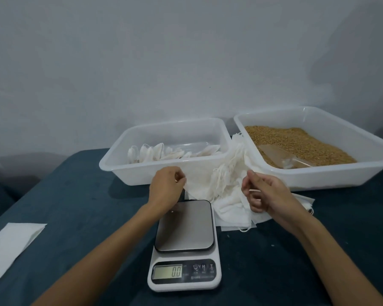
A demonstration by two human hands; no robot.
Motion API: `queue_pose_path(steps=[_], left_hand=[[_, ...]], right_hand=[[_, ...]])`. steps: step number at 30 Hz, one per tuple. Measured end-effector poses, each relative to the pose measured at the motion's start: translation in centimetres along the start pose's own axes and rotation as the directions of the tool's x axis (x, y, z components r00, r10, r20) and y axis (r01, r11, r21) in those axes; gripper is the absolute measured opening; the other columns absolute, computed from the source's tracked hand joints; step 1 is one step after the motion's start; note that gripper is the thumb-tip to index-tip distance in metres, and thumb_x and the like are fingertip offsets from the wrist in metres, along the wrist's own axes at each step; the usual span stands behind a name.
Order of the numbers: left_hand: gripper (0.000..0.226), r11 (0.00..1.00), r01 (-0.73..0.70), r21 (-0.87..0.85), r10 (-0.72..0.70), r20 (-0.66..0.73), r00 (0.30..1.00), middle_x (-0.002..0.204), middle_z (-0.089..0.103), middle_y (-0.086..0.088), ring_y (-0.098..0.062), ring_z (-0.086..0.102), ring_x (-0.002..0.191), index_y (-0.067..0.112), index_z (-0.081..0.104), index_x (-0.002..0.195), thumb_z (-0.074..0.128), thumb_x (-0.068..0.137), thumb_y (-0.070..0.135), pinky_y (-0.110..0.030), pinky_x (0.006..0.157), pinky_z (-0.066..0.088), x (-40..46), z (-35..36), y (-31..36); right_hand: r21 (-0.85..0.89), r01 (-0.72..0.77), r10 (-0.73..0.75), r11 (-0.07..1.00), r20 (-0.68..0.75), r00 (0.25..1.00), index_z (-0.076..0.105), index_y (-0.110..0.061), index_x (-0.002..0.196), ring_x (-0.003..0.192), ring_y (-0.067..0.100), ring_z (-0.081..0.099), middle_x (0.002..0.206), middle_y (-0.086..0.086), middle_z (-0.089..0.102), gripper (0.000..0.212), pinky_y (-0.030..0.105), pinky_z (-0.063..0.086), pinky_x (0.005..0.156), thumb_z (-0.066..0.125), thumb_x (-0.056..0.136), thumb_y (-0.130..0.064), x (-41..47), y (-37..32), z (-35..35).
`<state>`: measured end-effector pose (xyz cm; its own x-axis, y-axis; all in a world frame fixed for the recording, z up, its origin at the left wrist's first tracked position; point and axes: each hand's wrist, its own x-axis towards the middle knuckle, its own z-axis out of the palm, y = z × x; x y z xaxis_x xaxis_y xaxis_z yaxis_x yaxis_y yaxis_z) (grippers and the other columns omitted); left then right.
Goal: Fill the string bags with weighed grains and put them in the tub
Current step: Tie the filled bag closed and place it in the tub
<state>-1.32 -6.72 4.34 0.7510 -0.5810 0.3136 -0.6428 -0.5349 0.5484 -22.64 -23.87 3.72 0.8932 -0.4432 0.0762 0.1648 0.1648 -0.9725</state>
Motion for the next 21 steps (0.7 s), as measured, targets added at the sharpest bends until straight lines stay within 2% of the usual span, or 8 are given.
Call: queue_pose_path(steps=[4,6,8,12,16,18,19,21], left_hand=[[0.012,0.93,0.054,-0.364,-0.084,-0.065,0.994,0.08,0.066,0.01,-0.007,0.057,0.061,0.018,0.066,0.089,0.064,0.1,0.015,-0.019,0.06,0.045,-0.7,-1.4,0.4],[0.012,0.767,0.12,-0.63,-0.161,-0.008,0.987,0.068,0.063,0.005,-0.009,0.053,0.055,0.012,0.066,0.088,0.065,0.1,0.012,-0.022,0.05,0.043,-1.1,-2.2,0.4],[0.008,0.621,0.142,-0.771,-0.167,0.047,0.985,0.063,0.059,0.0,-0.011,0.052,0.054,0.006,0.064,0.091,0.067,0.098,0.006,-0.023,0.046,0.041,-1.6,-2.7,0.6],[0.015,0.501,0.126,-0.856,-0.123,0.074,0.99,0.069,0.06,-0.006,-0.016,0.052,0.056,0.009,0.063,0.105,0.066,0.095,-0.002,-0.026,0.048,0.045,-2.4,-2.1,1.0],[0.016,0.537,0.043,-0.842,-0.072,0.005,0.997,0.072,0.059,-0.014,-0.018,0.051,0.054,0.008,0.069,0.094,0.059,0.096,-0.004,-0.029,0.048,0.047,-2.5,-1.6,0.9],[0.02,0.523,0.044,-0.851,-0.065,0.012,0.998,0.078,0.06,-0.017,-0.018,0.051,0.056,0.007,0.072,0.088,0.058,0.098,-0.004,-0.029,0.048,0.047,-2.6,-1.7,0.7],[0.022,0.507,0.059,-0.86,-0.057,0.035,0.998,0.081,0.061,-0.017,-0.018,0.052,0.057,0.007,0.073,0.087,0.058,0.098,-0.003,-0.028,0.049,0.047,-2.7,-1.8,0.7],[0.025,0.5,0.089,-0.862,-0.025,0.088,0.996,0.082,0.064,-0.011,-0.015,0.055,0.06,0.01,0.076,0.087,0.058,0.099,-0.001,-0.028,0.053,0.05,-3.2,-1.8,0.7]], right_hand=[[-0.075,0.028,-0.027,0.997,0.017,0.999,0.062,-0.004,0.084,0.052,0.016,0.036,0.077,0.009,0.054,0.042,0.025,0.034,0.047,0.063,0.094,-0.045,-0.2,-0.1,0.5],[-0.133,0.102,-0.1,0.986,0.016,0.995,0.062,-0.004,0.084,0.051,0.017,0.038,0.075,0.007,0.056,0.036,0.026,0.036,0.046,0.066,0.093,-0.039,-0.2,0.0,1.3],[-0.204,0.193,-0.199,0.96,-0.008,0.98,0.064,-0.009,0.087,0.051,0.018,0.042,0.076,0.005,0.061,0.027,0.028,0.037,0.045,0.073,0.09,-0.034,0.1,0.1,2.7],[-0.487,0.386,-0.452,0.783,-0.021,0.892,0.064,-0.026,0.096,0.059,0.016,0.057,0.094,-0.006,0.066,0.025,0.026,0.046,0.052,0.081,0.083,-0.039,1.3,0.6,6.5],[-0.805,0.488,-0.655,0.337,0.171,0.736,0.062,-0.027,0.119,0.068,0.005,0.048,0.116,-0.008,0.051,0.045,0.014,0.043,0.062,0.081,0.082,-0.044,2.7,1.2,8.4],[-0.857,0.478,-0.675,0.193,0.238,0.698,0.065,-0.023,0.123,0.07,0.002,0.043,0.119,-0.003,0.048,0.04,0.015,0.043,0.063,0.076,0.087,-0.037,3.1,1.6,8.6],[-0.856,0.483,-0.688,0.185,0.238,0.686,0.069,-0.02,0.118,0.07,0.003,0.043,0.118,-0.001,0.049,0.031,0.016,0.044,0.063,0.074,0.089,-0.031,3.2,1.8,8.6],[-0.809,0.476,-0.687,0.345,0.128,0.715,0.074,-0.014,0.102,0.067,0.007,0.052,0.113,-0.002,0.056,0.013,0.017,0.044,0.064,0.073,0.091,-0.021,3.2,2.1,8.5]])
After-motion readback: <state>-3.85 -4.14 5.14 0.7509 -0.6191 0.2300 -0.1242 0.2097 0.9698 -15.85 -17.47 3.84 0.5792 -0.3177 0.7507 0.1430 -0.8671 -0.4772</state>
